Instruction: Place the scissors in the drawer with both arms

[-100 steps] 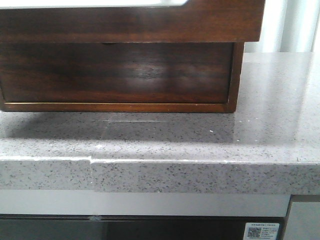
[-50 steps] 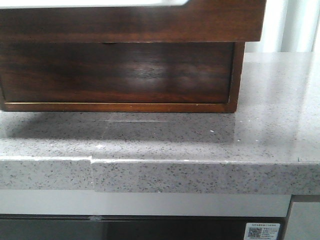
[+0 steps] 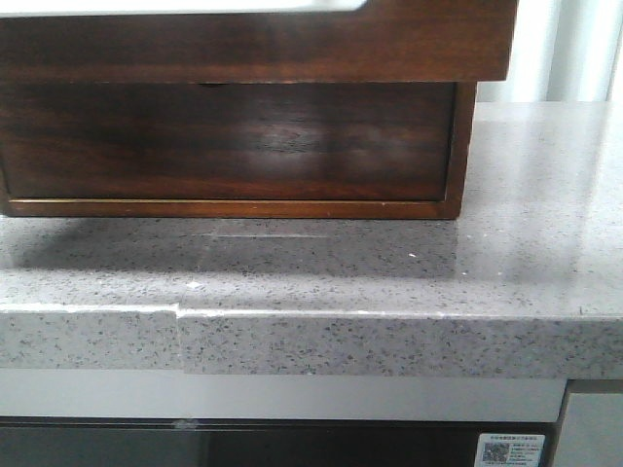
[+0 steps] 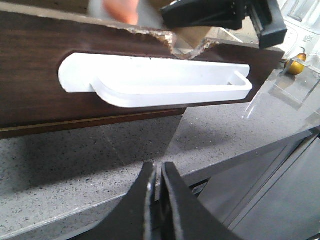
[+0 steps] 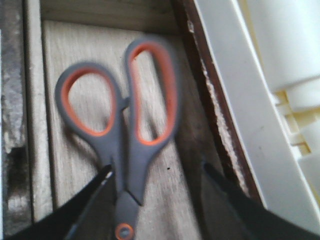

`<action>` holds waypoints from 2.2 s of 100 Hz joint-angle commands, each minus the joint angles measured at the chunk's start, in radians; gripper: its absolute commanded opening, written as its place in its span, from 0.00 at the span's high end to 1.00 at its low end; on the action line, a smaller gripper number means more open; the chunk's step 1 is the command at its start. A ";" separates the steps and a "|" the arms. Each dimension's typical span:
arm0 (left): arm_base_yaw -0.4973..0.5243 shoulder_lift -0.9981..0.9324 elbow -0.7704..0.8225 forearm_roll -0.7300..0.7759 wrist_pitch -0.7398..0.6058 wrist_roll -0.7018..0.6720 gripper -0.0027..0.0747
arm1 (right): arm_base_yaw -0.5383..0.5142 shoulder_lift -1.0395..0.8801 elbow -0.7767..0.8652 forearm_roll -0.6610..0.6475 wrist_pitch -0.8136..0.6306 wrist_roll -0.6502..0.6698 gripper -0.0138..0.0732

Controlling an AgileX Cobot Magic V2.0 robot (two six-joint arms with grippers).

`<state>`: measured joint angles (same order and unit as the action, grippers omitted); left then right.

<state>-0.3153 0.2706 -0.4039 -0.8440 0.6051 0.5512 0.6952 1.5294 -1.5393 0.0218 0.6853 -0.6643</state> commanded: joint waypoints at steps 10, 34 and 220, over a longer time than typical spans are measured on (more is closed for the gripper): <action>-0.008 0.005 -0.032 -0.033 -0.059 0.004 0.99 | -0.025 -0.058 -0.035 -0.002 -0.023 0.096 0.31; -0.008 -0.053 -0.032 0.015 -0.114 0.004 0.99 | -0.023 -0.223 0.015 0.009 0.034 0.273 0.86; 0.089 -0.305 0.364 0.642 -0.595 -0.158 0.99 | -0.025 -1.525 1.007 -0.059 -0.322 0.288 0.88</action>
<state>-0.2658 -0.0057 -0.1002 -0.2612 0.2211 0.4982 0.6748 -0.0104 -0.5087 -0.0264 0.4478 -0.3767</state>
